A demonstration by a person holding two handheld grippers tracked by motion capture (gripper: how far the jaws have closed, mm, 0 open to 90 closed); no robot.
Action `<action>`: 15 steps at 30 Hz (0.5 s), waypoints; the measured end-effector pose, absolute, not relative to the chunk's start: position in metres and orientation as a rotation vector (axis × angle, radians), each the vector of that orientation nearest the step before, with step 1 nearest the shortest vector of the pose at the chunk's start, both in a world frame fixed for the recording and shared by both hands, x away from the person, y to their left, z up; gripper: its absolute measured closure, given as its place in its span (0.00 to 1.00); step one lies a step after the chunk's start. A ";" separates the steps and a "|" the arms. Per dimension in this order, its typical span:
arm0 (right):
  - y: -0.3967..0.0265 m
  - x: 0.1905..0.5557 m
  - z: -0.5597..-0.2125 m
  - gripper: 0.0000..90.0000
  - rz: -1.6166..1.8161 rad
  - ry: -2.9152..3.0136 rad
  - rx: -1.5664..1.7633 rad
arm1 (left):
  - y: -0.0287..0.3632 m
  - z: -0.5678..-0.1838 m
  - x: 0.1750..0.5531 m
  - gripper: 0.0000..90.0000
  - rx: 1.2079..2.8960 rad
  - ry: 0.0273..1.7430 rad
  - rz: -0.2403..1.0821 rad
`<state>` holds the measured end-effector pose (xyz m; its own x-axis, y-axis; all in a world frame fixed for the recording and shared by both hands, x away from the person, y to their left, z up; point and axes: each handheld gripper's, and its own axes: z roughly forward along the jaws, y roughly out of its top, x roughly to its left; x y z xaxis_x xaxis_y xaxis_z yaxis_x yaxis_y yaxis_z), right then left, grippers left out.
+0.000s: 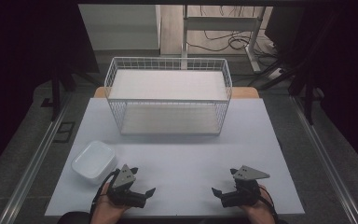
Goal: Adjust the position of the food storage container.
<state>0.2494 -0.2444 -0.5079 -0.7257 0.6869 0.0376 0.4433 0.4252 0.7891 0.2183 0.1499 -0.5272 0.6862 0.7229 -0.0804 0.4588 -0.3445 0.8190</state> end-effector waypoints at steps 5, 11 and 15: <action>-0.244 0.249 -0.507 0.00 1.178 2.390 0.966 | 0.156 -0.516 0.215 0.26 1.992 0.922 0.436; -0.244 0.249 -0.505 0.00 1.186 2.349 0.971 | 0.177 -0.504 0.219 0.62 1.961 1.005 0.475; -0.244 0.248 -0.506 0.00 1.178 2.353 0.968 | 0.192 -0.497 0.219 0.82 1.932 1.040 0.506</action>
